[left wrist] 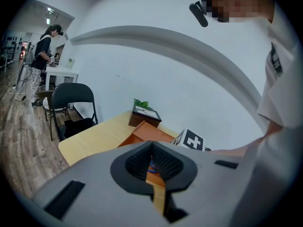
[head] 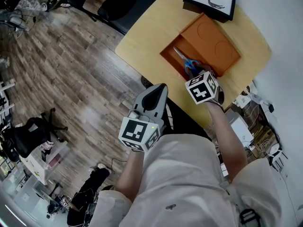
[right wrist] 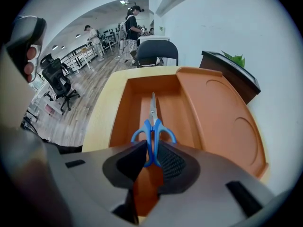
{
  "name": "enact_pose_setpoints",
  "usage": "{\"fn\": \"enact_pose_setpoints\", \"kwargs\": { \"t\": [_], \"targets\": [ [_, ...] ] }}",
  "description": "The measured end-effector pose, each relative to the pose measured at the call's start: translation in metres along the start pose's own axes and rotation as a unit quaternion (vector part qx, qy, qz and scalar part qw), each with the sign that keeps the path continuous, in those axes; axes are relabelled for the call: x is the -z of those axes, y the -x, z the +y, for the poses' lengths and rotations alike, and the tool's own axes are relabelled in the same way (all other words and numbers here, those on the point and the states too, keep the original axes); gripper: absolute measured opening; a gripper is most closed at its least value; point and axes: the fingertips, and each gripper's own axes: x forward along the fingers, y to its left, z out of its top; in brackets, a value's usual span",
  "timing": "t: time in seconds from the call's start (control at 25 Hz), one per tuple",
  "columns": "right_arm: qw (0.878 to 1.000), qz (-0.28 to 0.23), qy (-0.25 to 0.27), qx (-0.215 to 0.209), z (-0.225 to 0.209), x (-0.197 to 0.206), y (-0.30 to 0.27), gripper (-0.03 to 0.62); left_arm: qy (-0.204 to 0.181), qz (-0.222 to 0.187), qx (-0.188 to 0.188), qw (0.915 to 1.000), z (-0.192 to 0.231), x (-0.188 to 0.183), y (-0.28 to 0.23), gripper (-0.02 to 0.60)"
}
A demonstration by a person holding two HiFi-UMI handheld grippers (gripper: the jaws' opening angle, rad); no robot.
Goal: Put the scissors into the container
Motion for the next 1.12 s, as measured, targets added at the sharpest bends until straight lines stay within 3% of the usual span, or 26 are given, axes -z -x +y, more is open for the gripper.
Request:
{"fn": "enact_pose_setpoints", "kwargs": {
  "t": [1.12],
  "targets": [
    [1.000, 0.000, 0.023, 0.007, 0.002, 0.002, -0.001, 0.078, -0.006, -0.010, -0.011, 0.9999, -0.009, 0.001, 0.015, 0.008]
  ]
}}
